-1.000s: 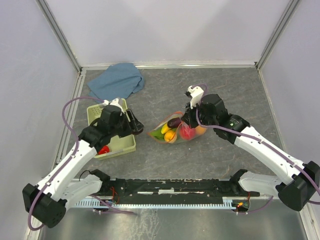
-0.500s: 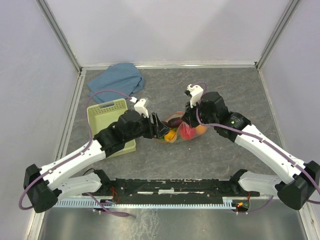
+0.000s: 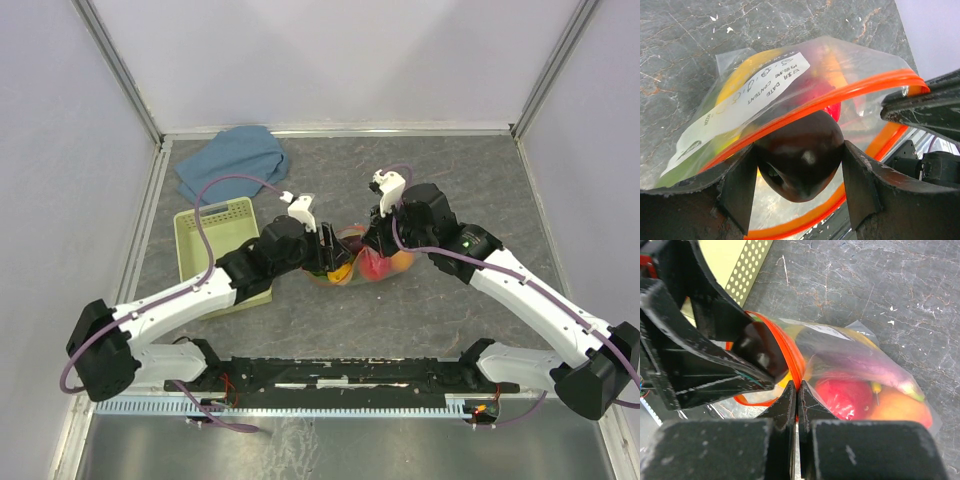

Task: Place the food in the zip-top bag and seal the zipper
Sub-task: Place the fake fruit in the zipper food storage bag.

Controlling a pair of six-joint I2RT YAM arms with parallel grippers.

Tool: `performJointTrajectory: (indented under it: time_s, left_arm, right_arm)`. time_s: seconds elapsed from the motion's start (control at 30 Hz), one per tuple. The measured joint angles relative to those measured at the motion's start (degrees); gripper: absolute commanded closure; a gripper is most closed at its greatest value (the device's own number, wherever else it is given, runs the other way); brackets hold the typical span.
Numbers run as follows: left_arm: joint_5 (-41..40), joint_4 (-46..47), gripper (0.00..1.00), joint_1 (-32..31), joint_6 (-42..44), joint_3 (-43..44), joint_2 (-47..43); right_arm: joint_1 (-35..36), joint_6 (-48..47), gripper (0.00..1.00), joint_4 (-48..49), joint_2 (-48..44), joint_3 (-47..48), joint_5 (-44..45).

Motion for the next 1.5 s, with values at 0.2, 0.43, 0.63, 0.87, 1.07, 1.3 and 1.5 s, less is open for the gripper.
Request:
performJointTrajectory:
  time_s: [0.2, 0.43, 0.63, 0.87, 1.07, 1.3, 1.5]
  left_arm:
    - [0.04, 3.15, 0.51, -0.81, 0.0, 1.03, 4.74]
    - [-0.07, 7.39, 0.44, -2.19, 0.02, 3.04, 9.4]
    - [-0.24, 10.82, 0.35, -2.78, -0.02, 3.13, 13.94]
    - [-1.36, 13.07, 0.15, -2.93, -0.09, 3.13, 15.74]
    - [-2.6, 12.39, 0.11, -3.15, -0.07, 3.13, 15.1]
    - [-3.82, 8.57, 0.09, -3.19, -0.07, 3.17, 10.29]
    - [-3.87, 2.89, 0.09, -3.82, -0.07, 4.74, 6.01]
  right_arm:
    - [0.0, 0.0, 0.98, 0.07, 0.0, 0.0, -1.25]
    - [-0.02, 0.02, 0.98, -0.13, -0.02, 0.11, -1.55]
    - [-0.42, 0.02, 0.98, -0.79, -0.24, 0.22, -0.85]
    - [-0.44, 0.02, 0.98, -1.7, -0.96, 0.22, -0.02]
    - [-0.35, 0.02, 0.98, -2.05, -1.73, 0.22, 0.76]
    - [-0.09, 0.0, 0.98, -2.1, -1.81, 0.22, 1.01]
    - [-0.09, 0.0, 0.98, -1.55, -1.79, 0.2, 2.12]
